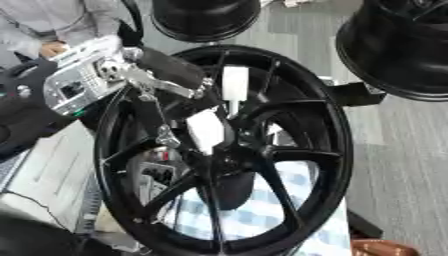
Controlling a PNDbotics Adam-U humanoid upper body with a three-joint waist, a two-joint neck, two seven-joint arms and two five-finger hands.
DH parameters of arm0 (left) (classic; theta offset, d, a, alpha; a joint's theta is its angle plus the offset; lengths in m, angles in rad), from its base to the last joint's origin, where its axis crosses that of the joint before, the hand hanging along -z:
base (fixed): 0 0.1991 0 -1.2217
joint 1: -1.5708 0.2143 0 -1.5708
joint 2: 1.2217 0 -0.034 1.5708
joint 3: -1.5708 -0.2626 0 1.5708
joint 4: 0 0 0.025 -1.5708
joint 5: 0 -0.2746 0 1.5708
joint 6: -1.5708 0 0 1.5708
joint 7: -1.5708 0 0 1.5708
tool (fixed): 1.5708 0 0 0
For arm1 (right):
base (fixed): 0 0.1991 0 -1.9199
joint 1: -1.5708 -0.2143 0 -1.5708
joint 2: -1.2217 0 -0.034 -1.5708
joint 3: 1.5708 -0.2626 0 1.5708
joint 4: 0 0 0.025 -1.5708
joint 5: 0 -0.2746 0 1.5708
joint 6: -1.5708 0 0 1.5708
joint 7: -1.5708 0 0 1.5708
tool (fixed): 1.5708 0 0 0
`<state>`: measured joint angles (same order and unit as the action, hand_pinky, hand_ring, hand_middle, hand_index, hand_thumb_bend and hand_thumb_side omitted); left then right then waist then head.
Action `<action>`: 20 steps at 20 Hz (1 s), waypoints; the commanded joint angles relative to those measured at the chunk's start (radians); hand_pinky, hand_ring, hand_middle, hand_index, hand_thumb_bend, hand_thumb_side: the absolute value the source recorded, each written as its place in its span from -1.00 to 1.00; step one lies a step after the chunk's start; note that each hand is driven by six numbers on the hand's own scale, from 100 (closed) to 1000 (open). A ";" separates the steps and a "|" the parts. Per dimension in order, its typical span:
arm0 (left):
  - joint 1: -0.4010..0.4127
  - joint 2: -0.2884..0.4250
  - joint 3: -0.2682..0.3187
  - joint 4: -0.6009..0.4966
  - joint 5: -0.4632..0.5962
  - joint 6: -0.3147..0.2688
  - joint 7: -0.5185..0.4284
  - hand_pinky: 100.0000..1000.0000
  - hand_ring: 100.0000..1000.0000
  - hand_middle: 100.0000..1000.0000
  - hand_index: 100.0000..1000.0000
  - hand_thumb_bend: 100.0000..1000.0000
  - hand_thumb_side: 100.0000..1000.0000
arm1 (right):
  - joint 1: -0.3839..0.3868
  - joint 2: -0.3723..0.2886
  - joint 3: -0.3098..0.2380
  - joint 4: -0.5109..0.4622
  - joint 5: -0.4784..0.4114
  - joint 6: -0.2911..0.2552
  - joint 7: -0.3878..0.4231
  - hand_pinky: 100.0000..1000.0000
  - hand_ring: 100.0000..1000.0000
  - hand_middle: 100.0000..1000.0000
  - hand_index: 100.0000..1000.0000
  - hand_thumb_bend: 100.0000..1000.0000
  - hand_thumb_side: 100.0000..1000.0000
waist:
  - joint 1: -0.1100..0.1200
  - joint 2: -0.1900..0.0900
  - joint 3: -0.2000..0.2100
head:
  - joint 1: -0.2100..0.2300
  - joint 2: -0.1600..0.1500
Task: Pull the pin out of the wheel hub.
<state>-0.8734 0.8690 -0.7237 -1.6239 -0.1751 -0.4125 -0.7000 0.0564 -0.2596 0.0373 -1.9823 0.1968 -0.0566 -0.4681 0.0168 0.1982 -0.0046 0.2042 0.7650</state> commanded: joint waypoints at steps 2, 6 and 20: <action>-0.025 0.020 0.014 -0.032 0.024 -0.185 -0.207 0.28 0.01 -0.26 0.16 -1.00 -0.84 | -0.006 -0.009 -0.003 -0.018 -0.006 0.004 -0.003 0.46 0.12 -0.16 0.21 -1.00 0.26 | 0.001 -0.015 0.000 | 0.002 0.005; -0.029 0.020 0.033 -0.035 0.044 -0.157 -0.207 0.22 -0.05 -0.36 0.06 -1.00 -0.81 | -0.006 -0.009 -0.003 -0.018 -0.007 0.005 -0.005 0.46 0.12 -0.16 0.21 -1.00 0.26 | 0.001 -0.016 0.000 | 0.000 0.005; -0.049 0.032 0.188 0.003 0.235 0.002 -0.207 0.15 -0.14 -0.53 -0.09 -1.00 -0.68 | -0.003 -0.004 -0.009 -0.018 -0.008 0.005 -0.011 0.46 0.13 -0.16 0.21 -1.00 0.26 | -0.001 -0.019 0.005 | -0.011 0.005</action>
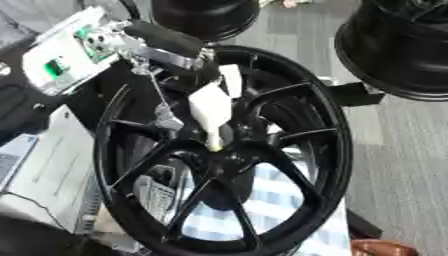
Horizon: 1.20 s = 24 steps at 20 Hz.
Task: Pull the pin out of the wheel hub.
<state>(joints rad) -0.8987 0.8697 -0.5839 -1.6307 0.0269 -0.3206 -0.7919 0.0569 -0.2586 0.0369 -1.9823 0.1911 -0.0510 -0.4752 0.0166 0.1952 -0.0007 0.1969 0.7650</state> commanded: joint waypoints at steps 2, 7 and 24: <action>-0.023 0.037 0.077 0.024 0.063 -0.074 -0.115 0.15 -0.14 -0.54 -0.08 -1.00 -0.67 | -0.003 -0.005 -0.010 -0.018 -0.002 -0.001 -0.005 0.46 0.13 -0.16 0.21 -1.00 0.26 | -0.002 -0.015 0.002 | -0.007 0.005; -0.009 0.082 0.201 0.084 0.131 -0.043 -0.115 0.16 -0.14 -0.53 -0.06 -1.00 -0.66 | 0.001 -0.004 -0.018 -0.018 0.003 -0.002 -0.012 0.46 0.13 -0.16 0.21 -1.00 0.26 | -0.001 -0.016 0.012 | -0.021 0.005; 0.164 0.250 0.630 0.617 0.073 -0.028 0.071 0.52 0.21 -0.07 0.44 -1.00 -0.70 | 0.008 -0.001 -0.035 -0.018 0.017 -0.002 -0.032 0.46 0.13 -0.16 0.21 -1.00 0.25 | -0.002 -0.016 0.044 | -0.069 0.005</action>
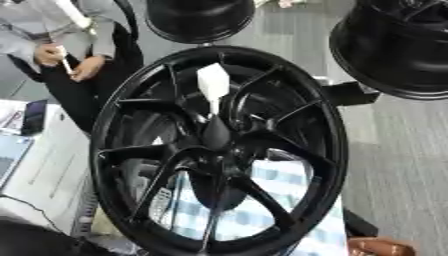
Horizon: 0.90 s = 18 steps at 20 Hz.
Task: Pull the pin out of the wheel hub.
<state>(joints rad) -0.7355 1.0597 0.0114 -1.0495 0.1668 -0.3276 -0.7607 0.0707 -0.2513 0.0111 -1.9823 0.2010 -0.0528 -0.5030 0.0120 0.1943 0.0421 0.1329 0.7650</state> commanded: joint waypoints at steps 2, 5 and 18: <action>0.020 0.062 0.031 0.043 -0.154 -0.033 0.071 0.66 0.47 0.20 0.64 -1.00 -0.83 | -0.006 -0.007 -0.008 -0.018 0.005 -0.001 -0.003 0.46 0.13 -0.16 0.21 -1.00 0.25 | 0.001 -0.015 0.002 | -0.006 0.005; 0.039 0.055 0.015 0.031 -0.266 -0.058 0.046 0.76 0.64 0.49 0.79 -1.00 -0.50 | -0.007 -0.005 -0.008 -0.018 0.005 0.000 -0.002 0.46 0.13 -0.16 0.21 -1.00 0.25 | -0.001 -0.014 0.001 | -0.005 0.005; 0.033 0.023 -0.005 0.006 -0.318 -0.090 0.037 0.70 0.59 0.44 0.75 -1.00 -0.38 | -0.011 -0.004 -0.007 -0.018 0.003 0.001 0.000 0.47 0.13 -0.16 0.21 -1.00 0.25 | 0.002 -0.009 -0.004 | -0.001 0.005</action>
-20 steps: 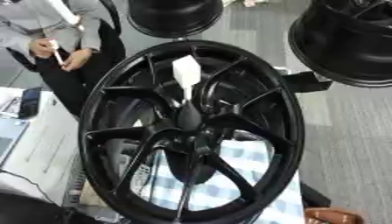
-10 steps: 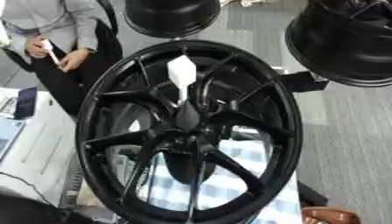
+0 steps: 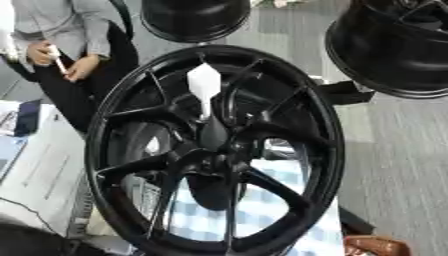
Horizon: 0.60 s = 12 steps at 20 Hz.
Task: Pull the pin out of the wheel hub.
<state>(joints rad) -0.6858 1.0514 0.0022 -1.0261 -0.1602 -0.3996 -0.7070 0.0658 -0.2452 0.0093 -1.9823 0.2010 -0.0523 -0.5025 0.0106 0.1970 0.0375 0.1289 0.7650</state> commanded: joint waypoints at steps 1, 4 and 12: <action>-0.017 0.031 0.003 -0.018 0.008 -0.017 -0.017 0.70 0.59 0.45 0.75 -1.00 -0.38 | -0.007 -0.010 -0.005 -0.018 0.002 0.001 0.000 0.47 0.13 -0.16 0.21 -1.00 0.25 | 0.004 -0.012 0.000 | 0.003 0.005; -0.018 0.030 0.002 -0.019 0.003 -0.016 -0.017 0.70 0.60 0.46 0.74 -0.92 -0.89 | -0.007 -0.010 -0.005 -0.018 0.001 0.000 0.001 0.47 0.13 -0.16 0.21 -1.00 0.25 | 0.004 -0.013 0.000 | 0.003 0.005; -0.016 0.027 0.001 -0.042 -0.086 -0.074 0.062 0.79 0.70 0.57 0.74 -0.46 -1.00 | -0.009 -0.010 -0.005 -0.018 -0.002 0.000 0.003 0.47 0.13 -0.16 0.21 -1.00 0.25 | 0.004 -0.011 0.000 | 0.001 0.005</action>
<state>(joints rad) -0.6874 1.0457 -0.0031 -1.0535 -0.2373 -0.4566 -0.6466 0.0623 -0.2431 0.0093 -1.9823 0.1999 -0.0522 -0.5016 0.0108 0.1972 0.0373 0.1290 0.7650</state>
